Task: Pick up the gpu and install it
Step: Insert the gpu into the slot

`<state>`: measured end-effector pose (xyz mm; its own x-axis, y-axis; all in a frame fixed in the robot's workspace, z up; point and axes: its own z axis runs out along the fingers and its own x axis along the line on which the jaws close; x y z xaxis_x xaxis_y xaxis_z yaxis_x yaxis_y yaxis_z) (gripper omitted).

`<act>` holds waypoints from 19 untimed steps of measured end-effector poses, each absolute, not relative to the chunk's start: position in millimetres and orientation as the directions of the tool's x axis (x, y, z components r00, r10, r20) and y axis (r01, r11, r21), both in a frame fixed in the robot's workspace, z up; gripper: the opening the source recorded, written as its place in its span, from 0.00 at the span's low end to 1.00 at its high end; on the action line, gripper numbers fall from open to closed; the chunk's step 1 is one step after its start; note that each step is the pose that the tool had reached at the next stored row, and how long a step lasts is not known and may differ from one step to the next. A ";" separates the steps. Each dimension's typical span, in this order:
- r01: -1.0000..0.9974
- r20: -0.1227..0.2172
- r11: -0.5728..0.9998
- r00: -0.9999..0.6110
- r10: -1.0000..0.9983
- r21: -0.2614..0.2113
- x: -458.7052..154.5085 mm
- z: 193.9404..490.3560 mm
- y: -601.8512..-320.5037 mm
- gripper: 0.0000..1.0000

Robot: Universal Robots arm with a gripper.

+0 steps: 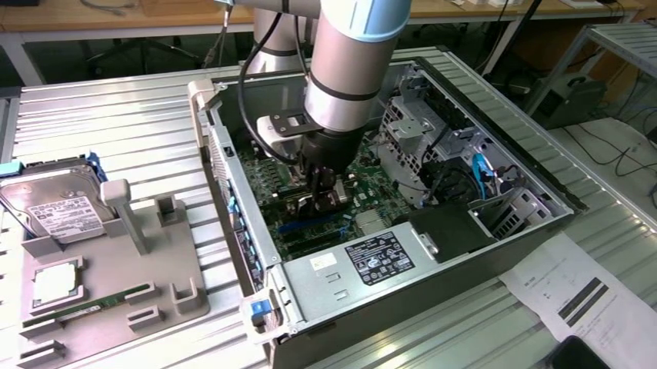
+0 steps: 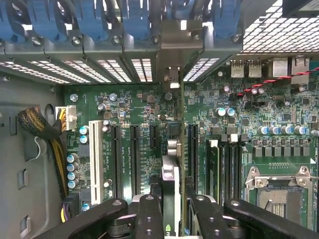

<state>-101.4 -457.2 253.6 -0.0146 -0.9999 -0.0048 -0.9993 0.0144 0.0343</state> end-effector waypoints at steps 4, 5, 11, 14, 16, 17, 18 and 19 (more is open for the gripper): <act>-0.999 -0.005 0.014 -0.015 -1.000 0.034 -101.7 253.3 -457.2 0.27; -0.999 -0.005 0.015 -0.015 -1.000 0.034 -102.2 253.2 -457.2 0.27; -0.999 -0.005 0.020 -0.020 -1.000 0.035 -103.9 253.2 -457.1 0.27; -0.999 -0.005 0.023 -0.023 -1.000 0.037 -103.9 253.1 -457.1 0.27; -0.999 -0.005 0.023 -0.023 -1.000 0.037 -103.9 252.6 -457.1 0.27; -0.999 -0.005 0.023 -0.023 -1.000 0.037 -103.9 252.1 -457.1 0.27; -0.999 -0.005 0.023 -0.023 -1.000 0.037 -103.9 251.6 -457.1 0.27; -0.999 -0.004 0.023 -0.023 -1.000 0.037 -103.9 251.0 -457.1 0.27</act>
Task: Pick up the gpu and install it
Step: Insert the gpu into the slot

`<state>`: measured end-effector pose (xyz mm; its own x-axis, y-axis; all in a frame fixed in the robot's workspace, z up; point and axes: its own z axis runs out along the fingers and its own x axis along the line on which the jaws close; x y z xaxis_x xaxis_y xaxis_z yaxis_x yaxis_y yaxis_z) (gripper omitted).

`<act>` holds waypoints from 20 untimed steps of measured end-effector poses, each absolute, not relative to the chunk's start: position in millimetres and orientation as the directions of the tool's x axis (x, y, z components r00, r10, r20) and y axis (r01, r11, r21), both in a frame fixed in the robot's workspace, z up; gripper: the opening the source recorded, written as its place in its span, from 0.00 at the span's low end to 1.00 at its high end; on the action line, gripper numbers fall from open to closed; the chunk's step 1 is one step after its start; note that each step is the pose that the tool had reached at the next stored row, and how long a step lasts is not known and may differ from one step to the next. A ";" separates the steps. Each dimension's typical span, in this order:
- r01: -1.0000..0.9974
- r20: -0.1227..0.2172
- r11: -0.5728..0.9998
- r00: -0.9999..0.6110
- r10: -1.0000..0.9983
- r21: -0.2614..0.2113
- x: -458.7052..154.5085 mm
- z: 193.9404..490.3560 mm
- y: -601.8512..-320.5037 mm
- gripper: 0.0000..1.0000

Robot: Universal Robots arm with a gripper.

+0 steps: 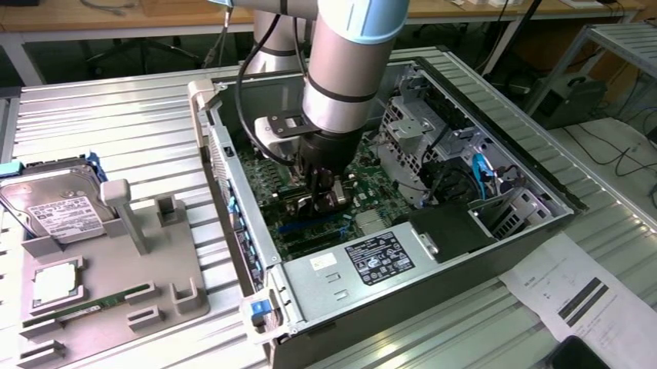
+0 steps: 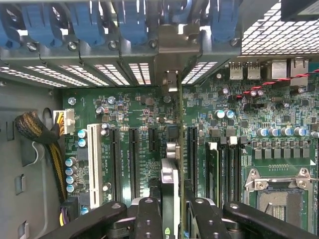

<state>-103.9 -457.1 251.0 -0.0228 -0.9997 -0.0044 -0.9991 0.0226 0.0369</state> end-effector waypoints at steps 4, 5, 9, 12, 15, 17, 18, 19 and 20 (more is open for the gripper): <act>-0.999 -0.004 0.023 -0.023 -1.000 0.038 -103.9 248.7 -457.1 0.27; -0.999 -0.004 0.023 -0.023 -1.000 0.039 -103.9 248.6 -457.1 0.27; -0.998 -0.006 0.022 -0.023 -1.000 0.055 -103.6 250.9 -456.8 0.27; -0.998 -0.004 0.023 -0.023 -1.000 0.065 -103.0 253.0 -457.1 0.27; -0.997 -0.004 0.023 -0.023 -1.000 0.070 -102.2 253.1 -457.1 0.27; -0.997 -0.004 0.023 -0.023 -1.000 0.070 -102.2 253.3 -457.1 0.27; -0.997 -0.004 0.023 -0.023 -1.000 0.070 -102.1 253.2 -457.1 0.27; -0.997 -0.004 0.023 -0.023 -1.000 0.070 -102.1 253.2 -457.1 0.27; -0.997 -0.004 0.023 -0.023 -1.000 0.070 -101.9 254.1 -457.1 0.27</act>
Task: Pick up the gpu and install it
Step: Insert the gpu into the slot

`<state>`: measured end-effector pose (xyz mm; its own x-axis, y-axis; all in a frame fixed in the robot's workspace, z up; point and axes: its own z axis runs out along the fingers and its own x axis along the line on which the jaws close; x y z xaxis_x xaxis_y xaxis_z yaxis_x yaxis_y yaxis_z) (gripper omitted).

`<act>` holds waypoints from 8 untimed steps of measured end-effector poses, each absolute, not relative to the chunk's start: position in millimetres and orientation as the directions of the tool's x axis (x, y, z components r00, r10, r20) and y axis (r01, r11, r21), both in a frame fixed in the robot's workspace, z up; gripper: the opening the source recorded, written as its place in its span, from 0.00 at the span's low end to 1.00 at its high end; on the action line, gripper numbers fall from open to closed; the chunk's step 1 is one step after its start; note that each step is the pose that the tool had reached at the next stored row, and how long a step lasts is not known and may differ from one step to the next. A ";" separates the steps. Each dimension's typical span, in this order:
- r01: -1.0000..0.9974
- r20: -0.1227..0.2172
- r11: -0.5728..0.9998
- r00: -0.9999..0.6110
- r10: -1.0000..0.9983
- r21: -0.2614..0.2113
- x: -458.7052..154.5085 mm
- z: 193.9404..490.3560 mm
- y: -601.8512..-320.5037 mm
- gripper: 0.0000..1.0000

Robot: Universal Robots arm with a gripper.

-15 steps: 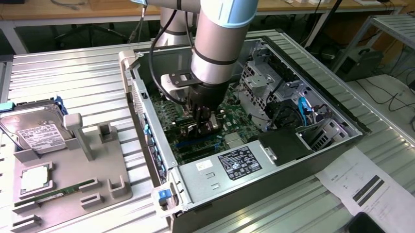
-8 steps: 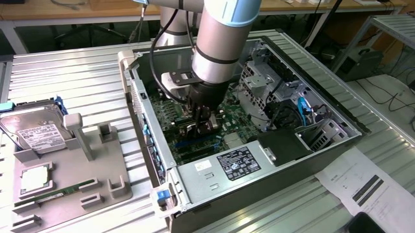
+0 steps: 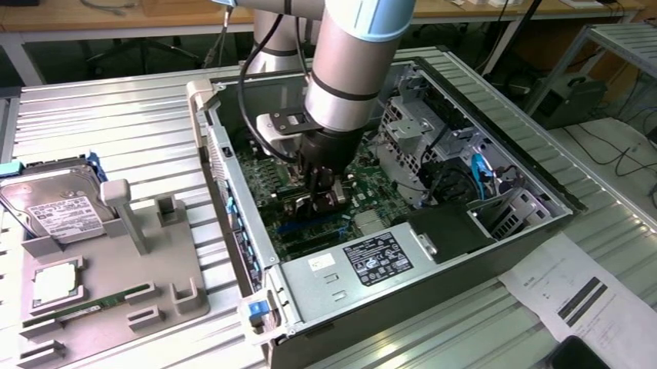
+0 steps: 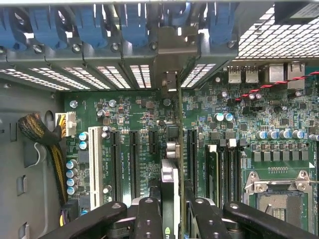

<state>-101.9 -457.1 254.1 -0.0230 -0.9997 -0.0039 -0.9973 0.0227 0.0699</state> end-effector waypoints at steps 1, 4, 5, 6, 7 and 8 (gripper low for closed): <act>-0.997 -0.004 0.023 -0.023 -1.000 0.070 -101.6 255.5 -457.1 0.27; -0.997 -0.004 0.023 -0.023 -1.000 0.070 -101.2 257.4 -457.1 0.27; -0.997 -0.004 0.023 -0.023 -1.000 0.070 -101.2 257.4 -457.1 0.27; -0.997 -0.004 0.023 -0.023 -1.000 0.070 -101.0 257.3 -457.1 0.27; -0.997 -0.004 0.023 -0.023 -1.000 0.070 -100.0 257.5 -457.1 0.27; -0.997 -0.004 0.023 -0.023 -1.000 0.070 -97.9 257.5 -457.1 0.27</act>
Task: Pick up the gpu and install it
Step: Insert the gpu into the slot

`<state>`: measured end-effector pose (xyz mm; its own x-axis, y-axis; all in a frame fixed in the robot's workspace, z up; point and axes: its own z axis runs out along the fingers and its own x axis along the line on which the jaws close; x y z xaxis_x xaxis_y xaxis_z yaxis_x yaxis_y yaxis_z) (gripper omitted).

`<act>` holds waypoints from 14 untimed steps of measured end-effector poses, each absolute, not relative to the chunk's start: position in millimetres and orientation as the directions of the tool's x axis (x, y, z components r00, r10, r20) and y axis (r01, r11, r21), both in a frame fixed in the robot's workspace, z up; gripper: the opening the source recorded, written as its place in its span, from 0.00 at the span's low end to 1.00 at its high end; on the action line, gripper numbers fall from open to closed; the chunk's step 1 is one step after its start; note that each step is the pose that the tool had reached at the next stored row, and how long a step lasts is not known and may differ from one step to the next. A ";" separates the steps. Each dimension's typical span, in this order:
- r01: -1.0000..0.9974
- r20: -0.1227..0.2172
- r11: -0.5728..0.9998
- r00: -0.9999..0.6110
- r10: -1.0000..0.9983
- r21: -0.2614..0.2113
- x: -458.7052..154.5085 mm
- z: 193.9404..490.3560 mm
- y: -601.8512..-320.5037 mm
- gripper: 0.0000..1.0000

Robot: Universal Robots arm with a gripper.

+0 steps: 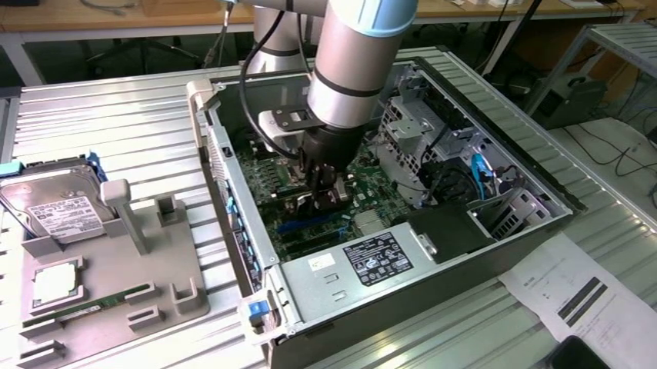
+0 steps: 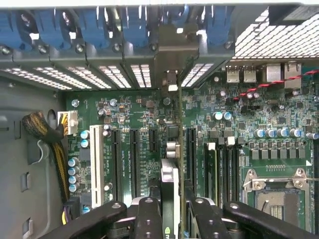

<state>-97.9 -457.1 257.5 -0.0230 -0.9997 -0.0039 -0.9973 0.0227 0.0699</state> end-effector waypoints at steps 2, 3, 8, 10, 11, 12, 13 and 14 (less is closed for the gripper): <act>-0.997 -0.004 0.023 -0.023 -1.000 0.070 -95.2 257.5 -457.1 0.27; -0.997 -0.004 0.023 -0.023 -1.000 0.070 -95.2 257.5 -457.1 0.27; -0.997 -0.004 0.023 -0.023 -1.000 0.069 -94.7 257.4 -457.0 0.27; -0.998 -0.004 0.021 -0.022 -1.000 0.062 -94.6 257.4 -456.9 0.27; -0.998 -0.004 0.020 -0.020 -1.000 0.059 -94.6 257.4 -456.9 0.27; -0.998 -0.004 0.019 -0.019 -1.000 0.055 -94.7 257.4 -457.0 0.27; -0.998 -0.005 0.019 -0.019 -1.000 0.053 -94.9 257.4 -456.9 0.27; -0.998 -0.004 0.018 -0.019 -1.000 0.053 -95.6 257.5 -456.9 0.27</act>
